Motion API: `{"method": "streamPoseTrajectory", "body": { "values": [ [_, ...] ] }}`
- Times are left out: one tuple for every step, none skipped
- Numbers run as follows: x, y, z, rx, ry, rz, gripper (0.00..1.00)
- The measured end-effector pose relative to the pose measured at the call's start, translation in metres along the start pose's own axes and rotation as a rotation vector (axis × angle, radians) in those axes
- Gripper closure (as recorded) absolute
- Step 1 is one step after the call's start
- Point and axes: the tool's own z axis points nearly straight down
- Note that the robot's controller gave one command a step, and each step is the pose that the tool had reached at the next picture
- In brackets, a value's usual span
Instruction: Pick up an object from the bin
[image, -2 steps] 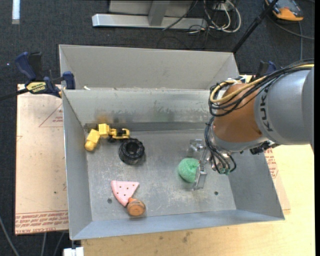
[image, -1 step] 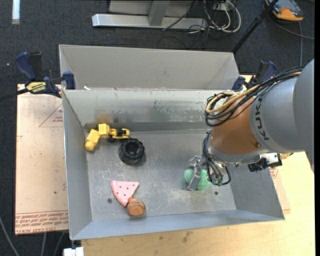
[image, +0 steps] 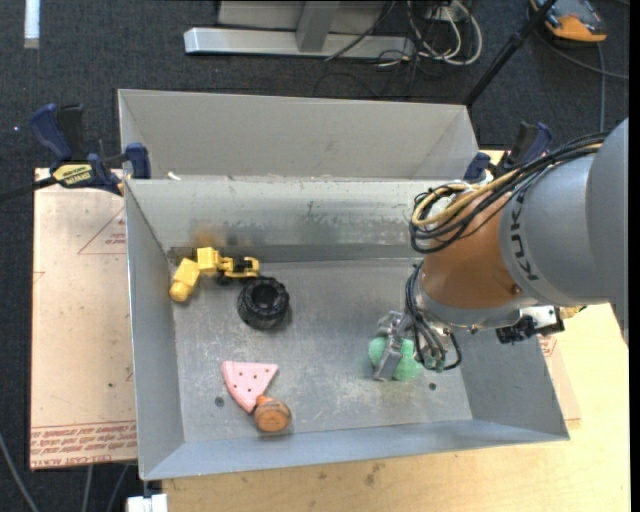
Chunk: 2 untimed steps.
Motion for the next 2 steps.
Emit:
{"method": "streamPoseTrajectory", "body": {
  "values": [
    [-0.001,-0.002,0.000,0.000,0.000,-0.048,1.00],
    [0.002,-0.024,-0.180,-0.001,-0.008,-0.108,1.00]
  ]
}}
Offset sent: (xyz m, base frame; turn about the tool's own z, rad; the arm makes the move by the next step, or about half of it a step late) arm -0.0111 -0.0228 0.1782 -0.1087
